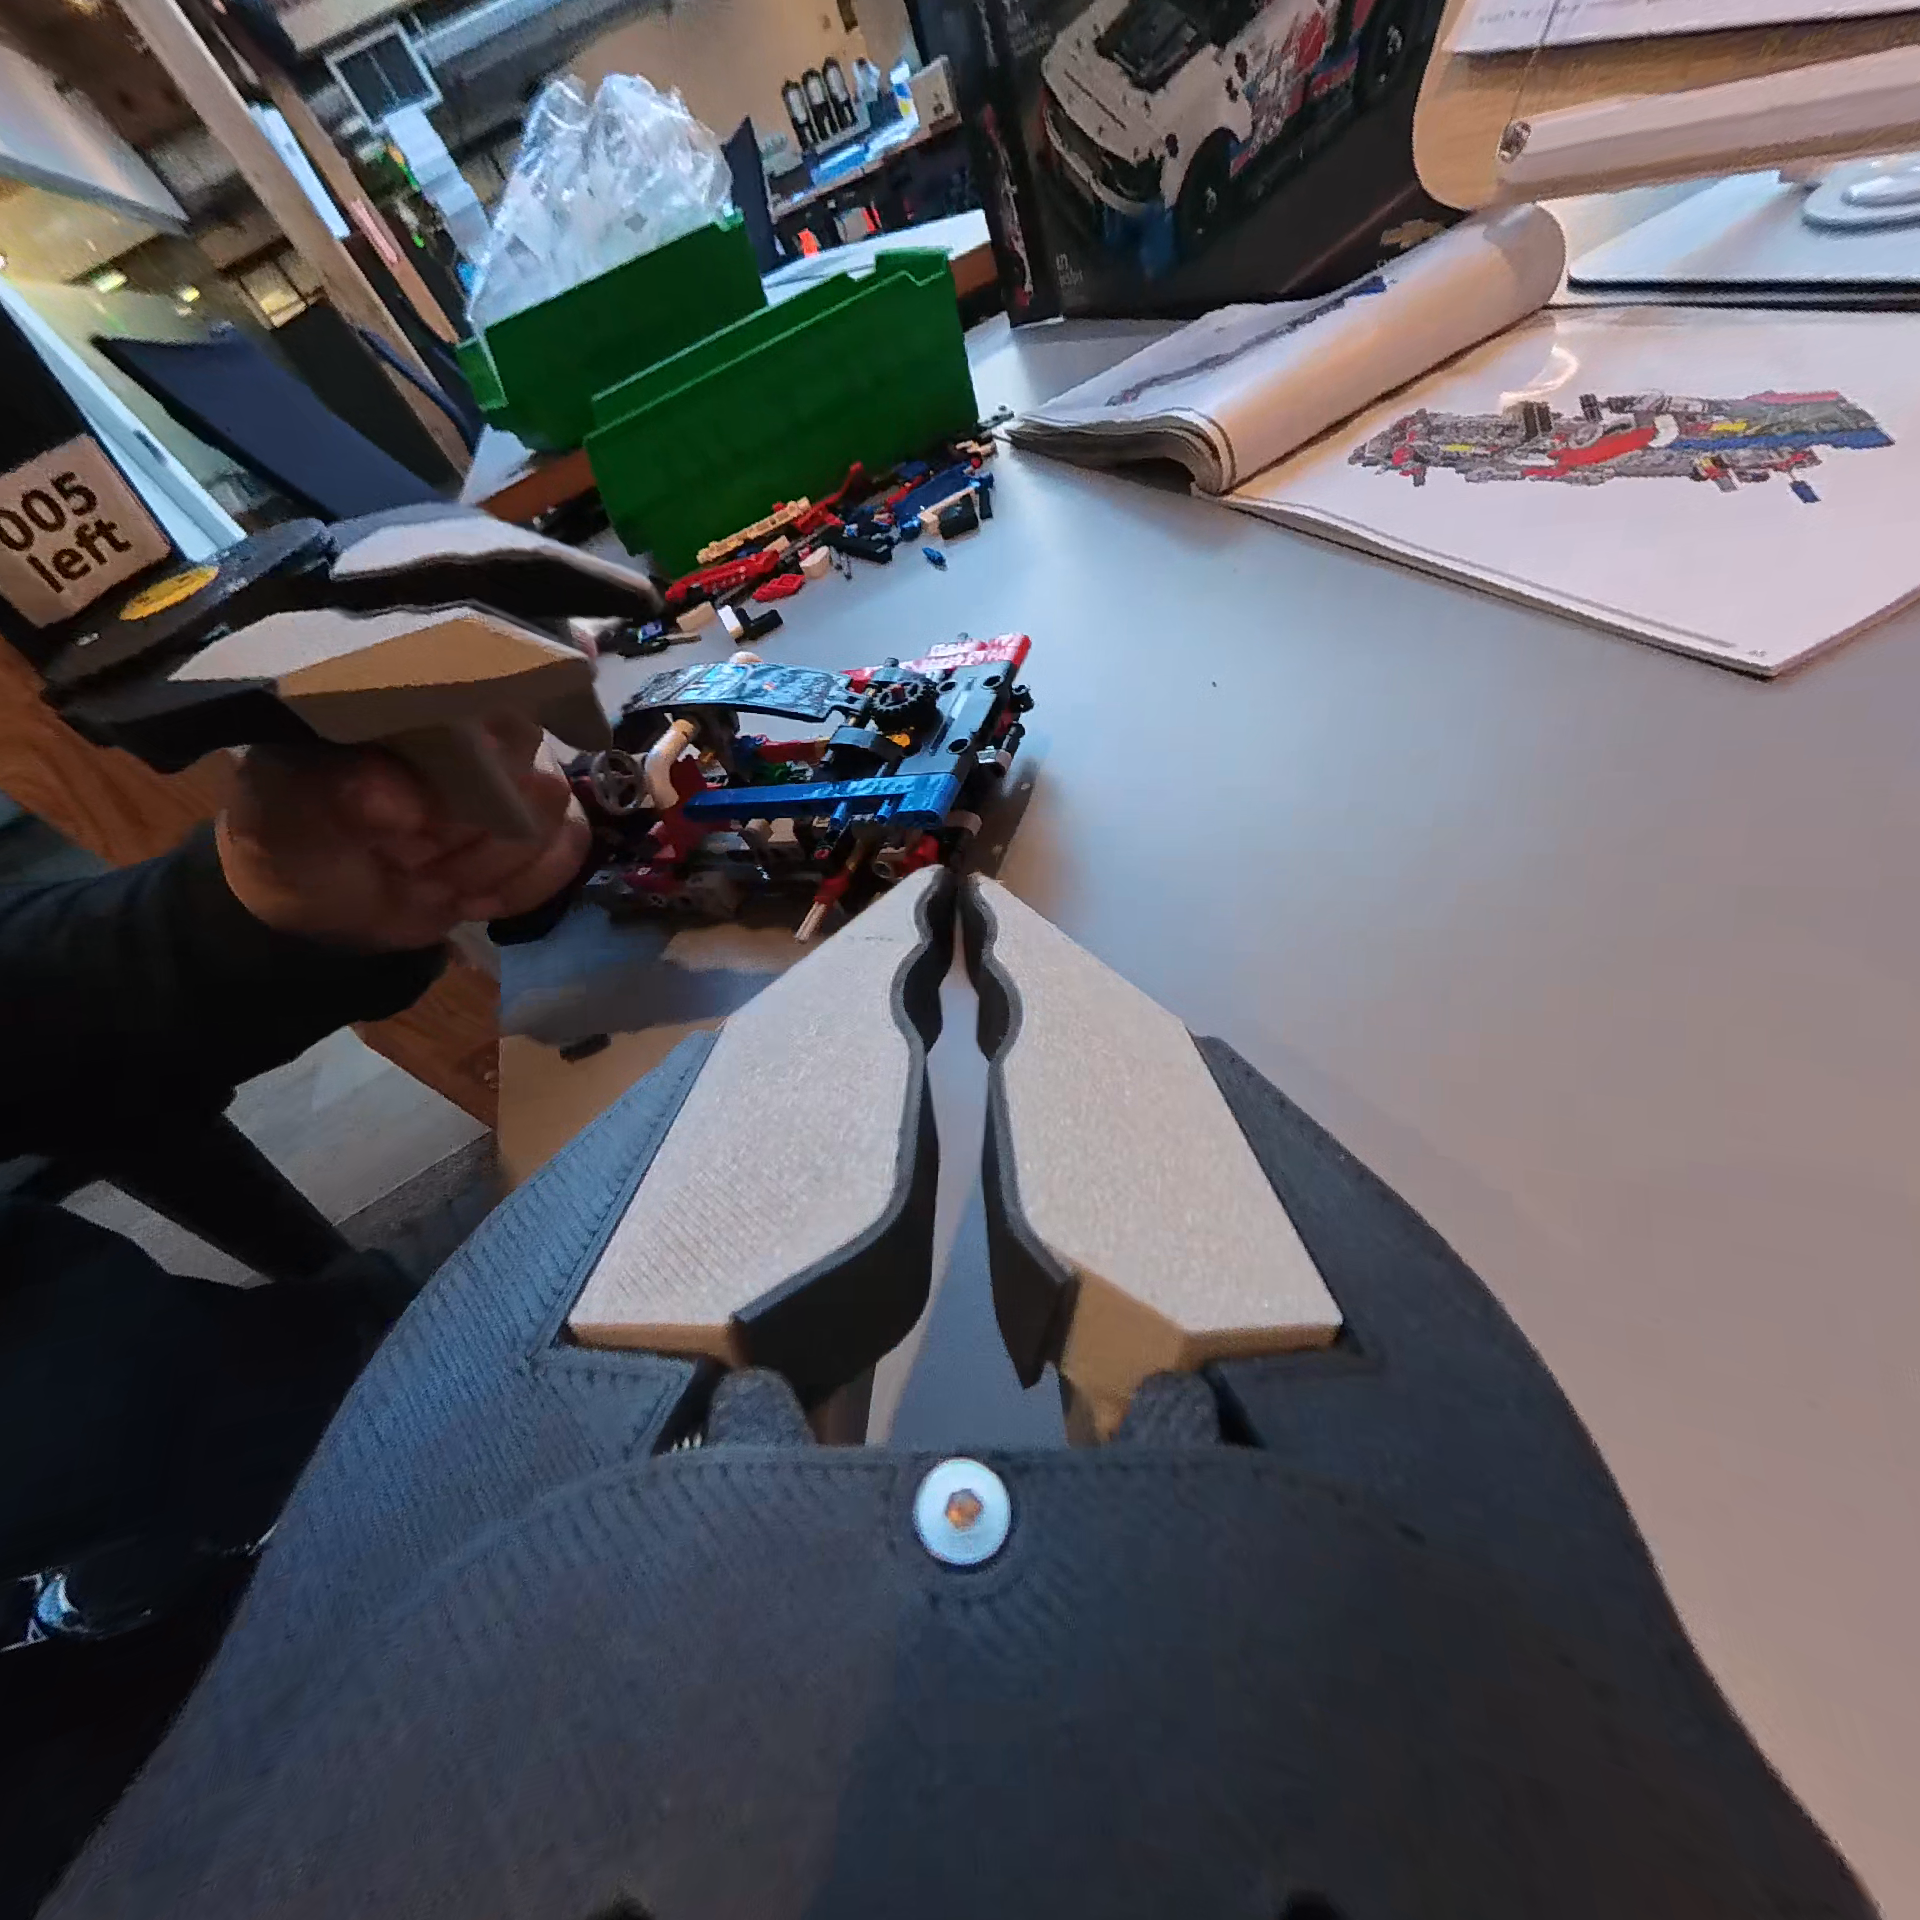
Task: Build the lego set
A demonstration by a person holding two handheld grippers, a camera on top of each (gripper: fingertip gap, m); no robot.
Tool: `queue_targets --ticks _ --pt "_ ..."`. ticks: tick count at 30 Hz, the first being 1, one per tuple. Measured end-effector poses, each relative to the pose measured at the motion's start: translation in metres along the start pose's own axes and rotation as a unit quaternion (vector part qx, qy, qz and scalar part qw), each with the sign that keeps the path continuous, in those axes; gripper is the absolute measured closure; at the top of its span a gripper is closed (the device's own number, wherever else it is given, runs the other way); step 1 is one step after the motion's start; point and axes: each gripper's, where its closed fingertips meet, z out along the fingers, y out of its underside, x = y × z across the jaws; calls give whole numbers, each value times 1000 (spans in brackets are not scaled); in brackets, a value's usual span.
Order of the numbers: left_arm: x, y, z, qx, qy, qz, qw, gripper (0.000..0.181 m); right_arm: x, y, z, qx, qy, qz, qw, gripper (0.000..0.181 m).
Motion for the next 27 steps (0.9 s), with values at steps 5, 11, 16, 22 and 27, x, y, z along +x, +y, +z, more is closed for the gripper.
queue_targets --ticks 5,11,16,22,27 --pt "13 -19 -43 -43 22 20 999 156 -60 24 -4 -62 -127 -68 988 174" --pt "47 86 -103 -259 19 4 966 156 -126 95 7 -210 -147 -165 952 155" --pt "71 125 -81 -274 29 -63 959 164 -101 103 28 -262 -142 -301 906 168" --pt "68 132 -63 -270 -4 -48 962 179 -86 98 28 -257 -157 -276 913 168" --pt "69 132 -60 -266 2 -54 963 179 -91 88 18 -233 -200 -241 921 165"
